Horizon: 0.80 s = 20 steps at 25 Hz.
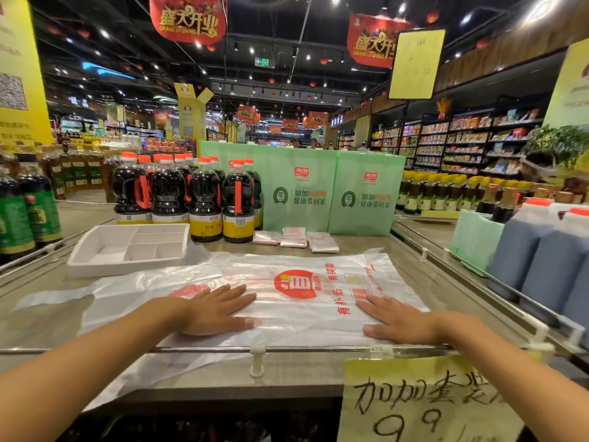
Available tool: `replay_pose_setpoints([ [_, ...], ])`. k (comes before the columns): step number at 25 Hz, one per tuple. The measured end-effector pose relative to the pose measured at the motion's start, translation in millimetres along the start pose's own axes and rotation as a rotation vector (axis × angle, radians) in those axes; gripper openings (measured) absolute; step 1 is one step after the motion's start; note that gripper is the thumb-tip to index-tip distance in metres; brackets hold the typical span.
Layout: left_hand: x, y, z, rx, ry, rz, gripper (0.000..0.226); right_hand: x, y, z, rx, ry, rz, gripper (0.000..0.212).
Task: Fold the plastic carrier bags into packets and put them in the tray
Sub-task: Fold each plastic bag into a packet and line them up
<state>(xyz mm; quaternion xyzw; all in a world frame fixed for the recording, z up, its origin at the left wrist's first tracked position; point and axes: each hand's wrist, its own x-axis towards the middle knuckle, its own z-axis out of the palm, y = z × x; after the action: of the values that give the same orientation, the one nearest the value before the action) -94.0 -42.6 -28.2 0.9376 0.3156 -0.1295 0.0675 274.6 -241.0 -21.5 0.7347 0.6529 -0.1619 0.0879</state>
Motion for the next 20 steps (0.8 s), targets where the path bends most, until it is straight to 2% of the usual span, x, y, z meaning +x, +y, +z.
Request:
replay_pose_setpoints([
  [3,0,-3,2,-0.021,0.01,0.02,0.093,-8,17,2,0.037,-0.012,0.069,0.139],
  [5,-1,-5,4,-0.05,0.046,0.034,0.091,-14,18,1,0.066,-0.002,0.049,0.136],
  [8,-3,0,2,-0.121,0.152,0.063,0.077,-21,15,0,0.168,0.091,0.012,0.111],
  [12,-5,13,-1,-0.176,0.248,0.148,0.064,-26,12,1,0.245,0.237,-0.018,0.058],
  [16,-6,19,-4,-0.177,0.384,0.193,0.05,-32,8,0,0.269,0.329,-0.026,0.055],
  [18,-5,19,-4,-0.162,0.432,0.196,0.034,-33,9,0,0.267,0.398,-0.03,0.033],
  [20,-7,21,-6,-0.105,0.444,0.193,0.031,-32,12,1,0.289,0.462,-0.011,0.018],
])
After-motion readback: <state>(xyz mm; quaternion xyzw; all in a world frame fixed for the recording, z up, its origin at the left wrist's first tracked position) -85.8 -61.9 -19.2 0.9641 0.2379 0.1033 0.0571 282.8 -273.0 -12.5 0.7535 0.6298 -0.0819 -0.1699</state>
